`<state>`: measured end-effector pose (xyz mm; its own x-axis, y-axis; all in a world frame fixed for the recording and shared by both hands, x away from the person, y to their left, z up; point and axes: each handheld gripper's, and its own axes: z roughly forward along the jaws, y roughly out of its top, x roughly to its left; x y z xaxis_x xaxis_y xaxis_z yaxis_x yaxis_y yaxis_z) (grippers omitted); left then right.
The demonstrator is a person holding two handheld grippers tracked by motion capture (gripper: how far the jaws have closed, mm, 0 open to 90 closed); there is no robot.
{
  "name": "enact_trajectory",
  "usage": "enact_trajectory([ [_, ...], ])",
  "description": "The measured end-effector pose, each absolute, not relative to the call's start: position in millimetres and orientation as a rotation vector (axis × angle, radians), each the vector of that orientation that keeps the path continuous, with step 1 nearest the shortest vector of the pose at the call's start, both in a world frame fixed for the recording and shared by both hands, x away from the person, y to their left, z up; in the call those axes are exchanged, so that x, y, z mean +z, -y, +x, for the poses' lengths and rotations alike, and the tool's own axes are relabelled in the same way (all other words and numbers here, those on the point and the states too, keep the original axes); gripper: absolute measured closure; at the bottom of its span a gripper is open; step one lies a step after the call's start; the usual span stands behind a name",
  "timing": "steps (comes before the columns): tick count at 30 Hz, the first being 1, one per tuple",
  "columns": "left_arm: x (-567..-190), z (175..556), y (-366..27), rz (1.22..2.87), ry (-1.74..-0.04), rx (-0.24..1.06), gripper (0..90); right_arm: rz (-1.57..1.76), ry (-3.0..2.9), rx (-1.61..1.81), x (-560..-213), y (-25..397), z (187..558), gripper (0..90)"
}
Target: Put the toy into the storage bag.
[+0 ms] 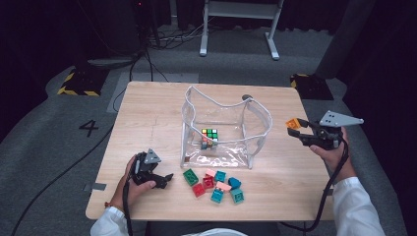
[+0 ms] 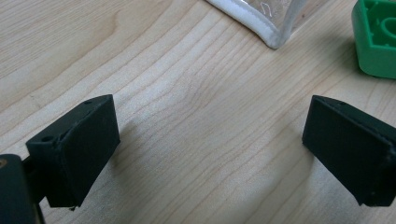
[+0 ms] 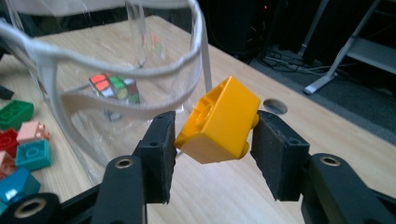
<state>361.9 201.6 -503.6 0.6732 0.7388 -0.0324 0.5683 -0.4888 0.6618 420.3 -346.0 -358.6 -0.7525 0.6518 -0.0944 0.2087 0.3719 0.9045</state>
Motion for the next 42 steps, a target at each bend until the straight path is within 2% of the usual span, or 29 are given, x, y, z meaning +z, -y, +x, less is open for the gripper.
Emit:
enact_trajectory([
  [9,-504,362,-202,2.232,-1.002,0.338,4.0,0.672,-2.191,1.341,-313,335,433,51.1],
  [19,-504,362,-201,2.231,-1.002,0.334,4.0,0.632,-2.217,1.373,-291,308,452,51.1],
  [27,-504,362,-202,2.231,-1.002,0.335,4.0,0.587,-2.296,1.372,-288,280,472,51.2],
  [42,-504,362,-201,2.231,-1.002,0.335,4.0,0.377,-2.472,1.365,-301,218,479,51.2],
])
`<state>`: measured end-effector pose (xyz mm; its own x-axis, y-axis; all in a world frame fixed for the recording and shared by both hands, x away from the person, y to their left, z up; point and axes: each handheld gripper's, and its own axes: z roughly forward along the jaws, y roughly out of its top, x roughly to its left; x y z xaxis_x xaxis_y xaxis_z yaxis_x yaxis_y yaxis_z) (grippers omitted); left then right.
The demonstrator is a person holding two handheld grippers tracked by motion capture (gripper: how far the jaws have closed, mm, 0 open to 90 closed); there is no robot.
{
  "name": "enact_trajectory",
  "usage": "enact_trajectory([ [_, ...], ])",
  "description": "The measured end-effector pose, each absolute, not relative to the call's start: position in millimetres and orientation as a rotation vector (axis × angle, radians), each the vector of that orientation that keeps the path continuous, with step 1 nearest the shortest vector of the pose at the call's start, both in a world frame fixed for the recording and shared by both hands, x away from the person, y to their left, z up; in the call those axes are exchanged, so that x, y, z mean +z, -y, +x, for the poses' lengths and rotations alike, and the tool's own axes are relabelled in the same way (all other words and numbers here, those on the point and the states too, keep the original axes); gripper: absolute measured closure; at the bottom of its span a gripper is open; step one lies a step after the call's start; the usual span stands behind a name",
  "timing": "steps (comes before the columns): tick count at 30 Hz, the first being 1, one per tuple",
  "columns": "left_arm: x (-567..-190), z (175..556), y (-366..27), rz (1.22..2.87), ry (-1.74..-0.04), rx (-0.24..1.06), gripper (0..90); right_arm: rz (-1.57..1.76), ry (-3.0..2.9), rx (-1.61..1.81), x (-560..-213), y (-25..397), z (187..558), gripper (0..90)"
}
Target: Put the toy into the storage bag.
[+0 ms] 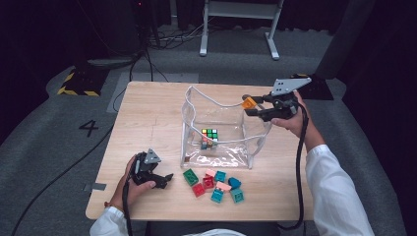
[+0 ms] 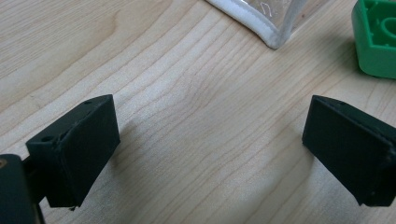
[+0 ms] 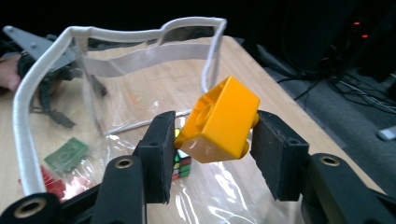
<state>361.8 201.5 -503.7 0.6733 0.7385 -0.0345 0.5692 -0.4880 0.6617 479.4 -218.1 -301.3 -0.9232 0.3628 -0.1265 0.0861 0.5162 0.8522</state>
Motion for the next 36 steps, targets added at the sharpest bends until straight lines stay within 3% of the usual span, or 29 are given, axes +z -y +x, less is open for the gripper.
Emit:
enact_trajectory([
  [11,-504,362,-202,2.231,-1.002,0.338,4.0,0.253,-2.7,1.154,-322,189,490,51.6],
  [13,-504,362,-202,2.232,-1.001,0.338,4.0,0.238,-2.727,1.096,-327,186,494,62.6],
  [25,-504,362,-201,2.23,-1.002,0.334,4.1,0.294,-2.78,0.906,-342,189,498,62.5],
  [36,-504,362,-201,2.231,-0.999,0.335,4.1,0.324,-2.653,1.105,-327,206,485,53.0],
])
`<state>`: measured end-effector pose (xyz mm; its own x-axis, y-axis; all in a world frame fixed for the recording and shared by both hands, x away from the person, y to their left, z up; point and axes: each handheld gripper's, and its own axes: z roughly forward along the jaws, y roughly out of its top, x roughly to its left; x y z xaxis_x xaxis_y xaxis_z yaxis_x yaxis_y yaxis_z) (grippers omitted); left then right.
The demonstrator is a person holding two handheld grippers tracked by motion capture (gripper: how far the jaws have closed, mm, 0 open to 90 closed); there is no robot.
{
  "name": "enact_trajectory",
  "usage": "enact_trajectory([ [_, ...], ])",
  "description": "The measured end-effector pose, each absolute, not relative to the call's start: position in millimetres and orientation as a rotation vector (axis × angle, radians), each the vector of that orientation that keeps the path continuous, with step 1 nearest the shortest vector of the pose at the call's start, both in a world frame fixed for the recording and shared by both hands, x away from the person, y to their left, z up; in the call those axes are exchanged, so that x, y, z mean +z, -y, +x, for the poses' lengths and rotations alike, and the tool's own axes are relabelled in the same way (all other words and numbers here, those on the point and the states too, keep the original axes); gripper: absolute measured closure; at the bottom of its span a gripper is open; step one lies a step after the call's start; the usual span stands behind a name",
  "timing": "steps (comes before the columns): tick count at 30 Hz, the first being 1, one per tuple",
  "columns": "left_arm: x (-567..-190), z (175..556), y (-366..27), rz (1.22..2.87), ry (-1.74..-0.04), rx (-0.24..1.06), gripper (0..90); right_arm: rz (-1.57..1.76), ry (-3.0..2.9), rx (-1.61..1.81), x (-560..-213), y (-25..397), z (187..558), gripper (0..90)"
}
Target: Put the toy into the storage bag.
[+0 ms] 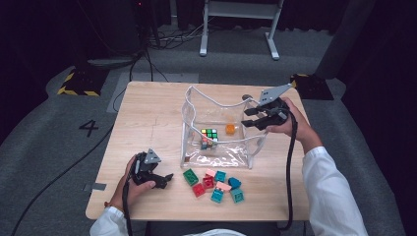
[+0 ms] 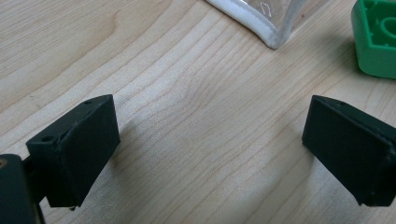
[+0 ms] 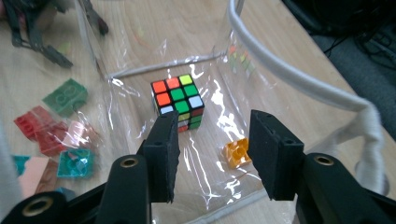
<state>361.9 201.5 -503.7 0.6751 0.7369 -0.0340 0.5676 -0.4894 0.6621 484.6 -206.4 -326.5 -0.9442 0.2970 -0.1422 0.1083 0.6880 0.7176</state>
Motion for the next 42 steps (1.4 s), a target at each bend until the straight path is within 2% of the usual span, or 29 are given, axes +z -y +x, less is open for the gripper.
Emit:
enact_trajectory([
  [8,-504,362,-202,2.232,-0.998,0.336,4.1,0.398,-2.504,1.287,-310,232,465,41.2],
  [13,-504,362,-202,2.233,-0.998,0.336,4.1,0.444,-2.409,1.331,-302,250,452,28.8],
  [17,-504,362,-201,2.231,-0.999,0.336,4.1,0.504,-2.344,1.347,-301,268,440,25.2],
  [23,-504,362,-201,2.231,-0.999,0.337,4.1,0.561,-2.267,1.399,-309,296,421,24.8],
  [35,-504,362,-201,2.231,-0.998,0.337,4.1,0.619,-2.306,1.365,-363,317,384,26.3],
  [42,-504,362,-201,2.23,-0.999,0.336,4.1,0.626,-2.457,1.288,-431,298,362,27.7],
])
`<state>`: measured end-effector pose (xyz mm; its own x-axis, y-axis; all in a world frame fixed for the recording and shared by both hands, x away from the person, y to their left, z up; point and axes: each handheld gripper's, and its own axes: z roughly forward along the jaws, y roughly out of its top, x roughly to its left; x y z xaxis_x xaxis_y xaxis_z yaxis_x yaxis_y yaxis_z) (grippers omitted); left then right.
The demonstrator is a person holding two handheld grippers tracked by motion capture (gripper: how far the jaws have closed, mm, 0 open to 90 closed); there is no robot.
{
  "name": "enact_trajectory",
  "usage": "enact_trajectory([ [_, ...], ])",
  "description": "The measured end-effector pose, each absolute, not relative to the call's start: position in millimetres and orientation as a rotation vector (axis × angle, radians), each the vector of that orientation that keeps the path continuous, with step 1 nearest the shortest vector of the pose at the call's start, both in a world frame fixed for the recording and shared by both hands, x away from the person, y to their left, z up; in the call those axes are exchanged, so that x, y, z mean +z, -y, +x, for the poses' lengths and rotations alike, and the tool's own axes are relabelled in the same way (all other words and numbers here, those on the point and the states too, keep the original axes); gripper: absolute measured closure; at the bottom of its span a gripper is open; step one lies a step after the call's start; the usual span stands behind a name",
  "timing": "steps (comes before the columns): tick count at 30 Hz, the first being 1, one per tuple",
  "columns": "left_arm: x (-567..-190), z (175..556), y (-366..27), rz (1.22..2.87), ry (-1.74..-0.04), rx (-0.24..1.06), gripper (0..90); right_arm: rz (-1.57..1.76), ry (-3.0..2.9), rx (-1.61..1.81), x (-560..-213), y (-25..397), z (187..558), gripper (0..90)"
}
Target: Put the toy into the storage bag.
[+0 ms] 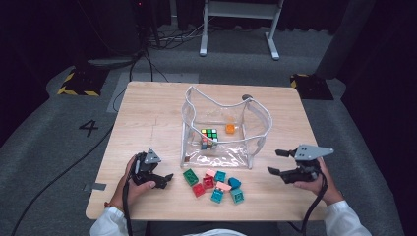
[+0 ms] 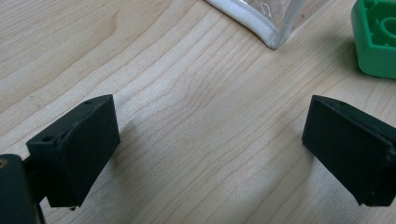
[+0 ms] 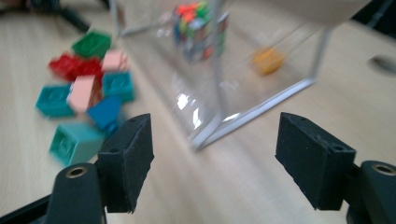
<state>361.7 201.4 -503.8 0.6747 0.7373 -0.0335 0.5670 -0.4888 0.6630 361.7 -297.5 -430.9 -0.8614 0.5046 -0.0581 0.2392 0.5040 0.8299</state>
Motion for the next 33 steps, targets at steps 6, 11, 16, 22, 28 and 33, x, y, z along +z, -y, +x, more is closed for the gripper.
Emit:
enact_trajectory([
  [6,-503,361,-202,2.232,-1.004,0.349,4.2,0.609,-2.592,1.278,-471,276,340,30.2],
  [11,-503,361,-202,2.233,-1.004,0.349,4.2,0.544,-2.677,1.274,-493,256,323,34.9],
  [16,-503,361,-202,2.232,-1.004,0.35,4.2,0.499,-2.703,1.278,-499,237,312,35.6],
  [22,-503,361,-201,2.232,-1.006,0.348,4.3,0.492,-2.692,1.229,-499,219,308,34.4],
  [28,-503,361,-202,2.232,-1.006,0.355,4.3,0.477,-2.691,1.218,-503,205,307,37.2],
  [33,-503,361,-201,2.233,-1.005,0.347,4.3,0.498,-2.686,1.221,-503,197,308,38.6],
])
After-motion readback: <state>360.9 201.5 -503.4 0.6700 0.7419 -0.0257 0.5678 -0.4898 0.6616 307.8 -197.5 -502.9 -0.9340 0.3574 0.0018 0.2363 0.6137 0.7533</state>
